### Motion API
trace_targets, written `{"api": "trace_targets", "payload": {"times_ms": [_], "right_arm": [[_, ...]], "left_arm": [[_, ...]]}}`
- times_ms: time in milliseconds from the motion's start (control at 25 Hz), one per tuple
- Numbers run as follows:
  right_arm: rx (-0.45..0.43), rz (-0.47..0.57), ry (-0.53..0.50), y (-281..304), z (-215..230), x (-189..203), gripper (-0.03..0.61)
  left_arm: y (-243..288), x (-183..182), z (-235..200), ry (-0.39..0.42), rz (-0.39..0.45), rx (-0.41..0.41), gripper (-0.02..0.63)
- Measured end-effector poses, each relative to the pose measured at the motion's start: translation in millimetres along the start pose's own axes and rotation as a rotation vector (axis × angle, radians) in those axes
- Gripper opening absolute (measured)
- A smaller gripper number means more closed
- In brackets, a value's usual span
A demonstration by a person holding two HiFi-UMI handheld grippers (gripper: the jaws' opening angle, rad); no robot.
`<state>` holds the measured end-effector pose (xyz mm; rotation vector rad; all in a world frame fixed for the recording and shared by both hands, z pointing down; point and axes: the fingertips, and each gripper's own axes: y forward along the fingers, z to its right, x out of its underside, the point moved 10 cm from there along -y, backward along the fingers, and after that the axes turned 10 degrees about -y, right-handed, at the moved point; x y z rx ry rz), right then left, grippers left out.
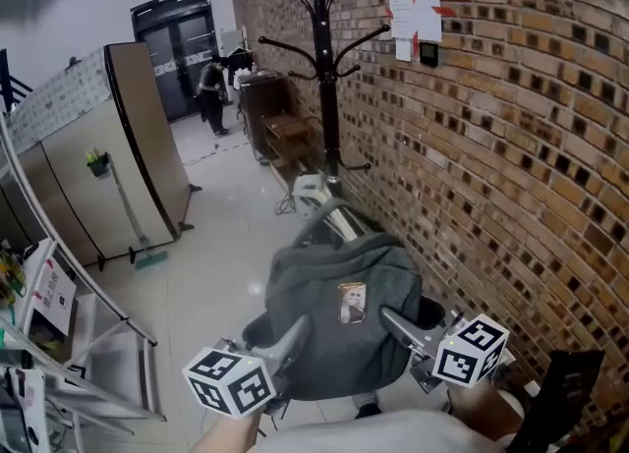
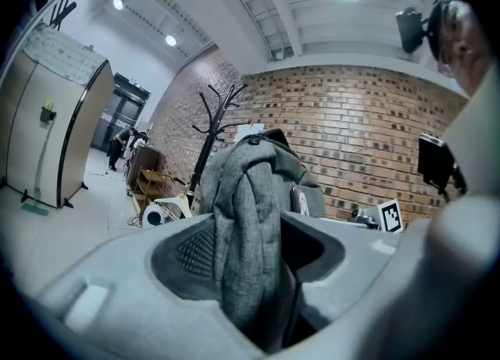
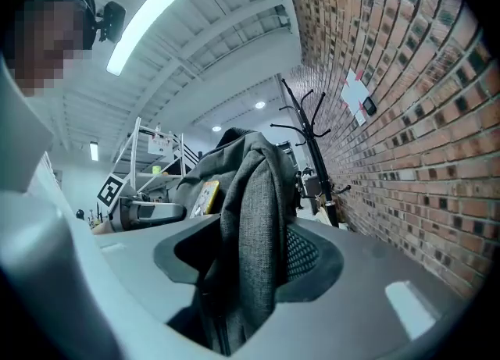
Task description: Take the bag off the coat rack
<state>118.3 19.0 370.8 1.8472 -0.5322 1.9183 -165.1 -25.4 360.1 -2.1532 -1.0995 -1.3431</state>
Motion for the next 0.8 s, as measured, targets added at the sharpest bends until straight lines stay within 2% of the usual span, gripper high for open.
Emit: {"api": "trace_targets", "payload": {"times_ms": [800], "right_arm": [[0.016,0.023,-0.059,-11.3,7.4,-20.4,0.209]], "left_arm": [[10.9,-9.2,11.4,-0.001,0.025,0.051,0.225]]}}
